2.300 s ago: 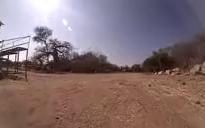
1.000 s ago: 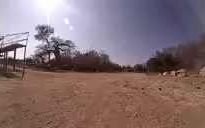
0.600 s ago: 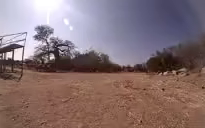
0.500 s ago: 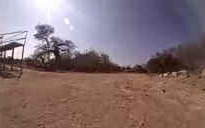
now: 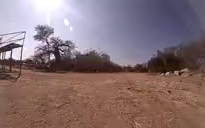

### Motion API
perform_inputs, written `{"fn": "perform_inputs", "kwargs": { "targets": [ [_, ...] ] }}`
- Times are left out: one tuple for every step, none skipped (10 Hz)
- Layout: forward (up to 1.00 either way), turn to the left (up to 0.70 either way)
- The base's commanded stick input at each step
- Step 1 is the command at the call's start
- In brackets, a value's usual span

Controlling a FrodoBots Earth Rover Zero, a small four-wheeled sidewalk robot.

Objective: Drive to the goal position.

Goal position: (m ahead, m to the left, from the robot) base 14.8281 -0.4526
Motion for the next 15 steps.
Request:
{"fn": "perform_inputs", "kwargs": {
  "targets": [
    [0.5,0.0],
    [0.5,0.0],
    [0.5,0.0],
    [0.5,0.0],
    [0.5,0.0],
    [0.5,0.0],
    [0.5,0.0],
    [0.5,0.0],
    [0.5,0.0],
    [0.5,0.0],
    [0.5,0.0],
    [0.5,0.0],
    [0.5,0.0],
    [0.5,0.0],
    [0.5,0.0]
  ]
}}
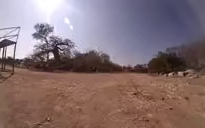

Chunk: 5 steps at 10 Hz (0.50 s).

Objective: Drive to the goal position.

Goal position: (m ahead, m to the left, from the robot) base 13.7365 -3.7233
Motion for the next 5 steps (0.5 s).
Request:
{"fn": "perform_inputs", "kwargs": {
  "targets": [
    [0.5,0.0],
    [0.5,0.0],
    [0.5,0.0],
    [0.5,0.0],
    [0.5,0.0]
  ]
}}
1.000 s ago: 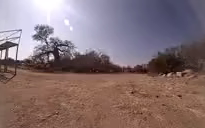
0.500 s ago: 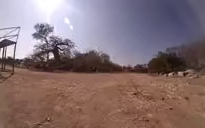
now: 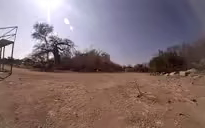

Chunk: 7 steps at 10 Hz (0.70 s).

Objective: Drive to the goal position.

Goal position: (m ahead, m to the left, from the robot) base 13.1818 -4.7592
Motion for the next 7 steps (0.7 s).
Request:
{"fn": "perform_inputs", "kwargs": {
  "targets": [
    [0.5,0.0],
    [0.5,0.0],
    [0.5,0.0],
    [0.5,0.0],
    [0.5,0.0],
    [0.5,0.0],
    [0.5,0.0]
  ]
}}
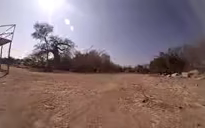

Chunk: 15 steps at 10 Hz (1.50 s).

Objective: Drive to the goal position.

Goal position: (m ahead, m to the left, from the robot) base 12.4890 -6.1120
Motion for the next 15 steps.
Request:
{"fn": "perform_inputs", "kwargs": {
  "targets": [
    [0.5,0.0],
    [0.5,0.0],
    [0.5,0.0],
    [0.5,0.0],
    [0.5,0.0],
    [0.5,0.0],
    [0.5,0.0],
    [0.5,0.0],
    [0.5,0.0],
    [0.5,0.0],
    [0.5,0.0],
    [0.5,0.0],
    [0.5,0.0],
    [0.5,0.0],
    [0.5,0.0]
  ]
}}
